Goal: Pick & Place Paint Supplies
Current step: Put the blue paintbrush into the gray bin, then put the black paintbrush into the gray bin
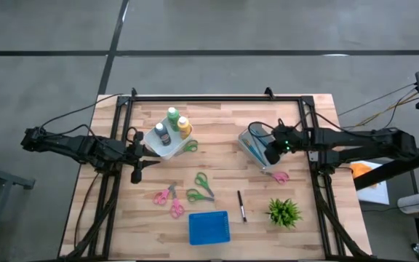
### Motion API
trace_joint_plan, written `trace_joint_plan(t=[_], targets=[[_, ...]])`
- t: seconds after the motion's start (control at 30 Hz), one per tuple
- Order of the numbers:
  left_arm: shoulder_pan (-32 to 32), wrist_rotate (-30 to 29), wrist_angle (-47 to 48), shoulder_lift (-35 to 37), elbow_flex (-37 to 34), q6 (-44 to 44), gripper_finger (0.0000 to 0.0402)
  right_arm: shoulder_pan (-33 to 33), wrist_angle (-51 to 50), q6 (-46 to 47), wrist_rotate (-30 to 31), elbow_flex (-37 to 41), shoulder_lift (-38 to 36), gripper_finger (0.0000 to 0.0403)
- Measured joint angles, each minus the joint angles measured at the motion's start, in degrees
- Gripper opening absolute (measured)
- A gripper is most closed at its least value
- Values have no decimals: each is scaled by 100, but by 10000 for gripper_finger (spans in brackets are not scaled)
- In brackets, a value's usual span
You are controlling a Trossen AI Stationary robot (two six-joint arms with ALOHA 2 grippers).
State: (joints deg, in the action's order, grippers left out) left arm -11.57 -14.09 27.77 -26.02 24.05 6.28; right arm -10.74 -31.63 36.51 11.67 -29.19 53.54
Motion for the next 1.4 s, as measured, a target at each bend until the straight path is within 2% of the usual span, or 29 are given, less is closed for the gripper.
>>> trace_joint_plan(t=[0.53,0.77,0.93,1.4], targets=[[0,1,2,0,0,0,108,0,126,299,-21,103,848,20],[0,2,2,0,0,0,108,0,332,299,-14,101,1178,67],[1,1,0,0,0,-1,108,0,347,299,-14,101,1215,94],[1,1,1,0,-1,-1,108,0,378,254,-12,70,1050,97]])
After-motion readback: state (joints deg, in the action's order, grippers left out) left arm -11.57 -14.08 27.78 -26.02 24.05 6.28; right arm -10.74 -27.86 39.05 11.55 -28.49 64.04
